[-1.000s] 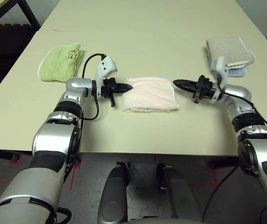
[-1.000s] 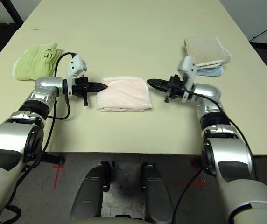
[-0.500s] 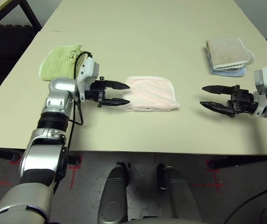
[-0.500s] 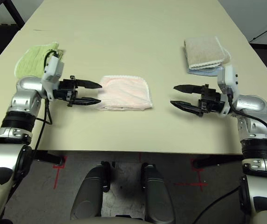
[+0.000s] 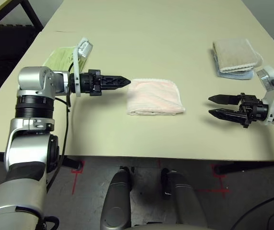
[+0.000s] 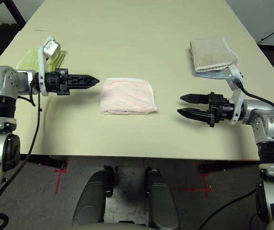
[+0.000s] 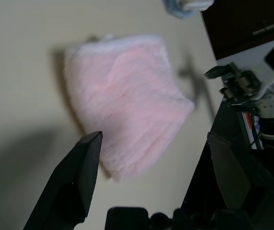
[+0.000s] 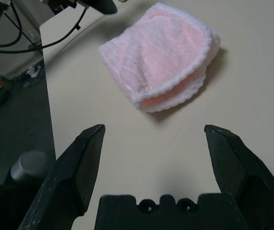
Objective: Fold the towel and set it aside.
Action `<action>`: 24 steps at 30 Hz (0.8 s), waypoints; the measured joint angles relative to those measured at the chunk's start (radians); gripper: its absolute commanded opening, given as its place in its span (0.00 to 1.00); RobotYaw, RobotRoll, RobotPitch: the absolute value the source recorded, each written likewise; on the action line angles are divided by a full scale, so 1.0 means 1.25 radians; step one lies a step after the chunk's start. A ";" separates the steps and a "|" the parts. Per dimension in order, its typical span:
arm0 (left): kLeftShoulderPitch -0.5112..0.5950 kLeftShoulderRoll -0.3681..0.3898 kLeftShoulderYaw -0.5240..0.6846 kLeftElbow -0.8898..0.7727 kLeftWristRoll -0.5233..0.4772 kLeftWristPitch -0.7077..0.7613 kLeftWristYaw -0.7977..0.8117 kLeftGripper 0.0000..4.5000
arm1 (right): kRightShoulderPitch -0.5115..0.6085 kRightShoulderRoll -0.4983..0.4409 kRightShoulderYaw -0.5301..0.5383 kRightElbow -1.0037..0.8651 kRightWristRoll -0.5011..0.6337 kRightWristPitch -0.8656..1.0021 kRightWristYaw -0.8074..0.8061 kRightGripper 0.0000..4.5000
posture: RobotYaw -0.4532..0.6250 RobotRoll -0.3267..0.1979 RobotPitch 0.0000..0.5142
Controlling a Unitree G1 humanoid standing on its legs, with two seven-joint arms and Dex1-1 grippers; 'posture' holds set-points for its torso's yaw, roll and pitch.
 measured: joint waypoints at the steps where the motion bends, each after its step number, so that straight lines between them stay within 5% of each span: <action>1: 0.009 0.007 -0.013 0.010 0.000 0.000 0.001 0.99 | -0.001 0.000 0.000 0.007 -0.008 -0.027 0.002 1.00 | 0.52 0.62 0.41; 10: -0.012 -0.020 -0.057 0.123 0.000 -0.036 0.022 0.99 | -0.005 0.017 -0.001 0.075 -0.058 -0.310 0.012 1.00 | 0.51 0.62 0.42; 24: -0.103 -0.084 -0.013 0.308 0.004 -0.050 0.086 0.99 | 0.007 0.017 -0.002 0.081 -0.057 -0.338 0.021 1.00 | 0.50 0.62 0.44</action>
